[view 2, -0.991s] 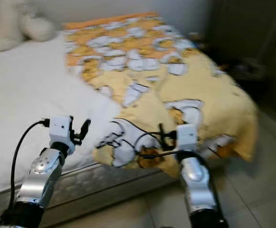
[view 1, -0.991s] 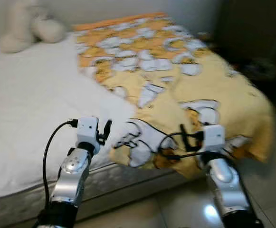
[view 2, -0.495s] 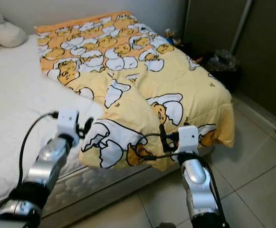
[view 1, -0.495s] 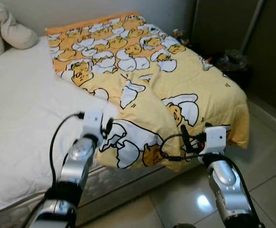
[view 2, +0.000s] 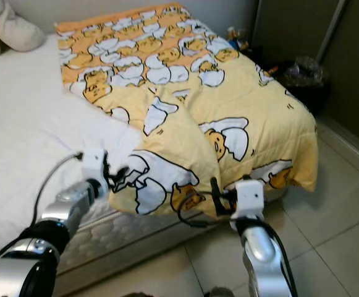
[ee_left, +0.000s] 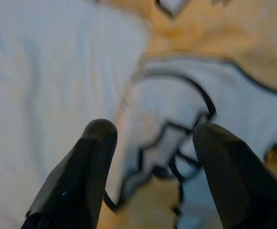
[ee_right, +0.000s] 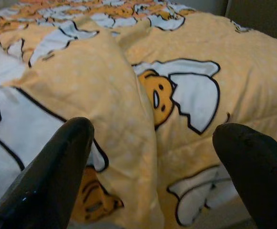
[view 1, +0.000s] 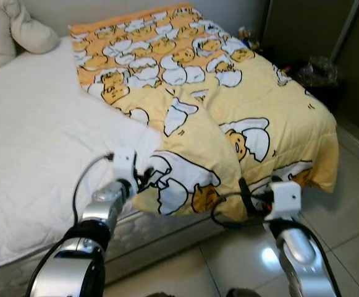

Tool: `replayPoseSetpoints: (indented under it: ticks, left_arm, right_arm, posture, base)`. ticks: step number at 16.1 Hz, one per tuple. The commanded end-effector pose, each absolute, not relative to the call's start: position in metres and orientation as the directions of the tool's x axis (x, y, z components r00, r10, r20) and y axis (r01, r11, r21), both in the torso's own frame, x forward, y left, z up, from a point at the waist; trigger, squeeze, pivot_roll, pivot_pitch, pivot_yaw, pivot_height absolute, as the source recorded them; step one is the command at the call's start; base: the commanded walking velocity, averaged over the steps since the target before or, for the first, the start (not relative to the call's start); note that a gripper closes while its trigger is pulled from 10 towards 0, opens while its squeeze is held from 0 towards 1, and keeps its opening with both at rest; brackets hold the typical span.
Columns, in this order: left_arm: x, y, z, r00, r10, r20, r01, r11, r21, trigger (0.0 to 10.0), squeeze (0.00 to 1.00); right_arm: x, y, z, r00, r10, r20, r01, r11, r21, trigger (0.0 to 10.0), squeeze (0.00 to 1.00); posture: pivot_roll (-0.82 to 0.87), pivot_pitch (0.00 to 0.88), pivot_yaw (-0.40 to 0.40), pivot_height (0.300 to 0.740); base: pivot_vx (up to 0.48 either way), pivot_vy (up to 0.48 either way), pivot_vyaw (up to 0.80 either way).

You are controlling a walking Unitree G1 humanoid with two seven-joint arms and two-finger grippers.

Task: Clean up the room

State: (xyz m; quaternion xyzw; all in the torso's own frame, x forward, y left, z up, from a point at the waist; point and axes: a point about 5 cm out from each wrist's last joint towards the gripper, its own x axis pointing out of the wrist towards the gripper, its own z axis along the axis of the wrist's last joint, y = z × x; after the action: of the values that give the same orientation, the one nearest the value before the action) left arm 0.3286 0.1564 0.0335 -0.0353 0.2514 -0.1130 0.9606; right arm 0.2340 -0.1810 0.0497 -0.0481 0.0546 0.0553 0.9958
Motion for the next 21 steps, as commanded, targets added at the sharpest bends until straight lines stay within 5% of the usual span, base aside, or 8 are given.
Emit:
replayPoseSetpoints:
  ticks: [1,3,5,11,13,19,20,21]
  left_arm:
    - [0.328,0.159,0.031,0.841,-0.225,-0.492,0.183,0.974,-0.134,10.0,0.0]
    - [0.329,0.159,0.031,0.844,-0.213,-0.493,0.175,0.977,-0.122,10.0,0.0]
    - [0.336,0.161,0.038,0.867,-0.143,-0.478,0.145,0.989,-0.033,10.0,0.0]
    - [0.351,0.169,0.058,0.908,-0.088,-0.41,0.102,0.995,0.013,10.0,0.0]
    - [0.346,0.179,0.051,0.9,-0.044,-0.434,0.082,0.994,0.069,10.0,0.0]
    - [0.346,0.172,0.05,0.899,-0.09,-0.428,0.091,0.996,-0.018,10.0,0.0]
    - [0.347,0.17,0.051,0.903,-0.097,-0.418,0.097,0.995,-0.021,0.0,0.0]
    - [0.347,0.169,0.052,0.905,-0.091,-0.415,0.093,0.996,-0.017,0.0,0.0]
  right_arm:
    - [0.233,-0.176,0.054,0.985,0.131,-0.11,-0.14,0.986,-0.088,10.0,0.0]
    - [0.227,-0.176,0.055,0.98,0.156,-0.12,-0.167,0.982,-0.091,10.0,0.0]
    - [0.21,-0.164,0.049,0.917,0.342,-0.208,-0.366,0.926,-0.089,10.0,0.0]
    - [0.192,-0.155,0.04,0.84,0.461,-0.285,-0.501,0.862,-0.081,10.0,0.0]
    - [0.176,-0.141,0.03,0.75,0.559,-0.354,-0.612,0.79,-0.048,10.0,0.0]
    - [0.179,-0.142,0.035,0.756,0.552,-0.351,-0.604,0.796,-0.05,10.0,0.0]
    - [0.18,-0.143,0.037,0.766,0.544,-0.343,-0.594,0.802,-0.055,10.0,0.0]
    - [0.18,-0.142,0.039,0.771,0.539,-0.34,-0.588,0.807,-0.053,10.0,0.0]
  posture:
    - [-0.21,0.119,0.156,0.74]
    - [-0.22,0.139,0.151,0.74]
    - [-0.26,0.207,0.134,0.74]
    - [-0.26,0.276,0.128,0.74]
    - [-0.26,0.3,0.125,0.74]
    - [-0.27,0.313,0.111,0.74]
    - [-0.27,0.312,0.114,0.74]
    - [-0.27,0.31,0.115,0.74]
  base:
    - [0.0,0.0,0.0]
    - [0.0,0.0,0.0]
    - [0.0,0.0,0.0]
    - [0.0,0.0,0.0]
    - [0.0,0.0,0.0]
    - [0.0,0.0,0.0]
    - [0.0,0.0,0.0]
    - [0.0,0.0,0.0]
